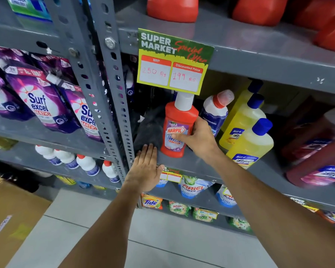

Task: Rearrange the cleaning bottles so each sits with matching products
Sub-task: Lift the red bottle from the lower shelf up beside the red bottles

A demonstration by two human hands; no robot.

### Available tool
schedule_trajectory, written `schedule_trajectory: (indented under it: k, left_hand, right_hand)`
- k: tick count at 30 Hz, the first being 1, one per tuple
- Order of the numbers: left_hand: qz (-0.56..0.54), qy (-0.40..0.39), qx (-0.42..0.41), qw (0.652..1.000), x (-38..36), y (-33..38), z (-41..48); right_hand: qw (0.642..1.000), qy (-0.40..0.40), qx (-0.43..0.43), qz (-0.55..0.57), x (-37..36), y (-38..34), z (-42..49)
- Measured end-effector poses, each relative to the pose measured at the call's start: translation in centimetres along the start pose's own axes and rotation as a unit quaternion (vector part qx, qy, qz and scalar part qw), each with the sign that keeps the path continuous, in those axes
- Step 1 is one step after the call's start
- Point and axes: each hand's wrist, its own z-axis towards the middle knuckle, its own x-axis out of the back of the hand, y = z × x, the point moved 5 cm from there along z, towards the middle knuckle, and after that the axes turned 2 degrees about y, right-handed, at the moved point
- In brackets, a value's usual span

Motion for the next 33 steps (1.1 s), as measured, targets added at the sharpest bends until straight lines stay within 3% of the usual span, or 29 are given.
schedule_trajectory:
  k: [8, 13, 17, 25, 29, 33]
  left_hand:
    - [-0.033, -0.013, 0.019, 0.999, 1.3, 0.6, -0.8]
    - [-0.103, 0.085, 0.019, 0.991, 3.8, 2.7, -4.7]
    - [-0.081, 0.172, 0.031, 0.981, 7.5, 3.5, -7.6]
    - [-0.019, 0.355, 0.045, 0.934, 21.4, 6.3, -11.0]
    - [0.014, 0.395, 0.033, 0.918, 28.1, 8.0, -10.7]
    - [0.02, 0.376, 0.004, 0.926, 33.0, 10.0, -8.8]
  right_hand:
    - [0.999, -0.027, 0.021, 0.009, 1.9, 1.0, -3.3]
    - [0.998, -0.042, 0.039, 0.012, 4.2, 0.4, -5.7]
    - [0.995, -0.062, 0.071, 0.03, 6.2, -1.6, -8.0]
    - [0.977, -0.126, 0.162, 0.058, 11.2, -11.5, -10.4]
    - [0.963, -0.115, 0.228, 0.091, 14.8, -18.4, -11.1]
    - [0.949, -0.05, 0.277, 0.139, 18.8, -24.4, -11.0]
